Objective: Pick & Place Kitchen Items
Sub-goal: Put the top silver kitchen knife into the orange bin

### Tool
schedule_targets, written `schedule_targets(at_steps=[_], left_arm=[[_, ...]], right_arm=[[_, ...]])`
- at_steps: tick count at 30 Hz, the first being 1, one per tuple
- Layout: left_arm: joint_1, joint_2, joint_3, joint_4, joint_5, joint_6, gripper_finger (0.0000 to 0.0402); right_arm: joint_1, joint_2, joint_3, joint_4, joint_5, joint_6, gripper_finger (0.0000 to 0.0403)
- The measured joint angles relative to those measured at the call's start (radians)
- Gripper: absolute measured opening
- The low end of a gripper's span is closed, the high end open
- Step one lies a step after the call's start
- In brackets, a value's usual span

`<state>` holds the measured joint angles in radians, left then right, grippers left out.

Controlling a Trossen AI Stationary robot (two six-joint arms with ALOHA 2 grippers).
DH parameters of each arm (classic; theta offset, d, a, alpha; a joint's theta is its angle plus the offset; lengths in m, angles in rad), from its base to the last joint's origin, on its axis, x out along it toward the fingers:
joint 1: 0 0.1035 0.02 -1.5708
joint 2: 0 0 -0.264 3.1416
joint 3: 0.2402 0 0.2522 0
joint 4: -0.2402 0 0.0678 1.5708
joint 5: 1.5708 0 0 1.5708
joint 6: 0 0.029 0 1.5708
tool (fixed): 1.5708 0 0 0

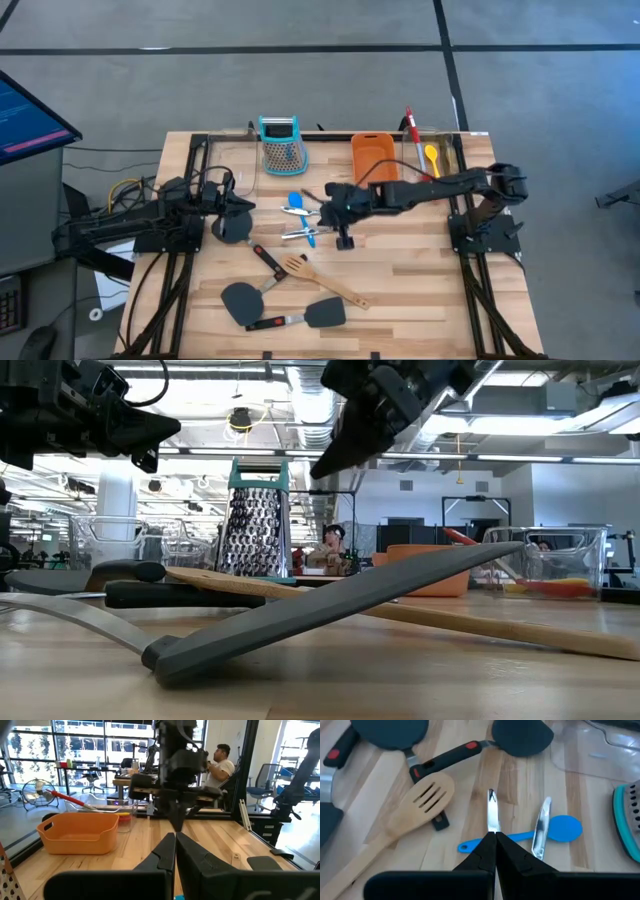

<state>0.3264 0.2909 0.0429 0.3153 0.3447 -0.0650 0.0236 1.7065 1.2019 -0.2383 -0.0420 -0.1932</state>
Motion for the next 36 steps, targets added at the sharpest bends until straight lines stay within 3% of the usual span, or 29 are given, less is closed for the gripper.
schedule_targets(at_steps=[12, 28, 33, 36], left_arm=[[0.000, 0.000, 0.000, 0.000, 0.000, 0.000, 0.0003], [0.000, 0.000, 0.000, 0.000, 0.000, 0.000, 0.0003], [0.000, 0.000, 0.000, 0.000, 0.000, 0.000, 0.0003], [0.000, 0.000, 0.000, 0.000, 0.000, 0.000, 0.0003]], right_arm=[[-0.113, 0.013, 0.003, -0.029, -0.212, 0.025, 0.0000], [-0.116, 0.017, 0.001, 0.030, -0.190, 0.029, 0.0000], [-0.116, 0.010, 0.001, 0.067, -0.149, 0.193, 0.0000], [-0.116, 0.007, 0.020, 0.040, -0.150, 0.194, 0.0000]])
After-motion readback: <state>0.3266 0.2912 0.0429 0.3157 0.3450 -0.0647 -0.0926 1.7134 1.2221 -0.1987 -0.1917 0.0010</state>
